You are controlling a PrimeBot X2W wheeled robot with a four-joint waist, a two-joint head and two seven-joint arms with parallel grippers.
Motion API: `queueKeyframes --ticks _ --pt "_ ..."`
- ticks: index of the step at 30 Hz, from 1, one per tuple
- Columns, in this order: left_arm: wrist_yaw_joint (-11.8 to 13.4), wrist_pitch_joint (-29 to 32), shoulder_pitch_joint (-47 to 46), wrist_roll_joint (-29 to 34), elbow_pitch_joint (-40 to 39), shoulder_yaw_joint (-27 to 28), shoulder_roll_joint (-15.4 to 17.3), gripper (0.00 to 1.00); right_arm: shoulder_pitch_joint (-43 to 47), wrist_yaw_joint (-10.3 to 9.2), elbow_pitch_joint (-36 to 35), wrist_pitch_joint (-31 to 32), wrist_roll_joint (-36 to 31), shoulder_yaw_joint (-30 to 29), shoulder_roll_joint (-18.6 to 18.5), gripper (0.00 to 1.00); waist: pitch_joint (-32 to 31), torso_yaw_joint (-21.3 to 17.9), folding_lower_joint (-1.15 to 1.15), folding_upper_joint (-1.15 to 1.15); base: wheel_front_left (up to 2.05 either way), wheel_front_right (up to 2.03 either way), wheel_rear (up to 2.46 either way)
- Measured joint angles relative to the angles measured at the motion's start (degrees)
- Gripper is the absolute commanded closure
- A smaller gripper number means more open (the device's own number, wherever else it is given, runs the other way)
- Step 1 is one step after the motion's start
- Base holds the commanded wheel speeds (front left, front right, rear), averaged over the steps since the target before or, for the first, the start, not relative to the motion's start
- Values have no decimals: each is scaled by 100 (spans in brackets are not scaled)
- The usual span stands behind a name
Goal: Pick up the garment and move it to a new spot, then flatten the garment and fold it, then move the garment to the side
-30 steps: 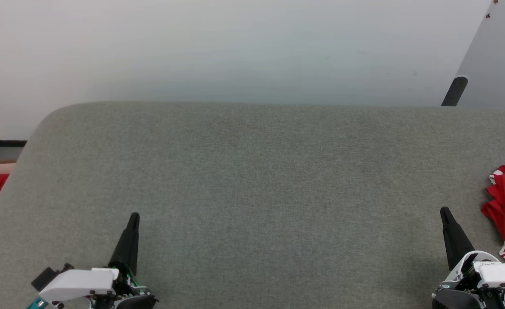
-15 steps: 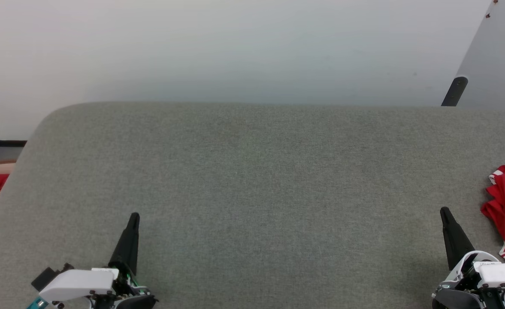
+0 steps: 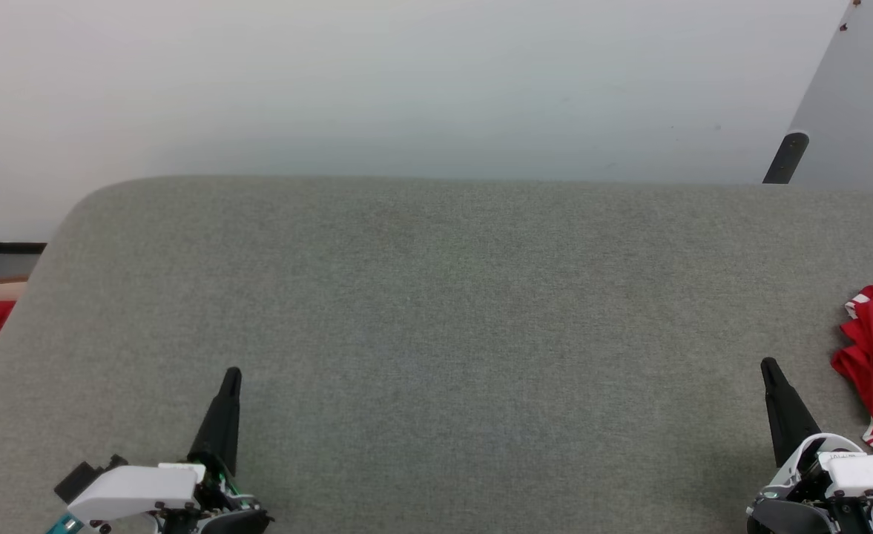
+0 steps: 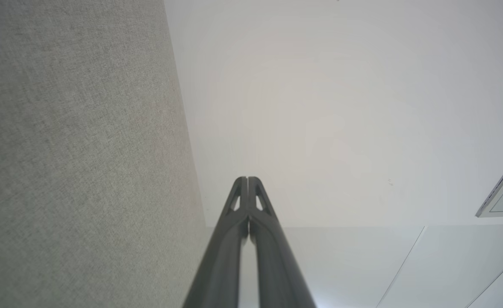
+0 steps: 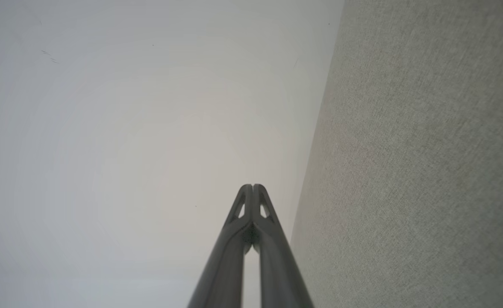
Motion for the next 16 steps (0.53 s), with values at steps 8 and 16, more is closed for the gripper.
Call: queueKeyframes --ticks 8,16 --pt "0 3 -1 0 0 1 0 100 0 0 0 0 0 0 0 100 0 0 0 0 0 0 0" --pt "0 4 -1 0 1 1 0 100 0 0 0 0 0 1 0 100 0 0 0 0 0 0 0"
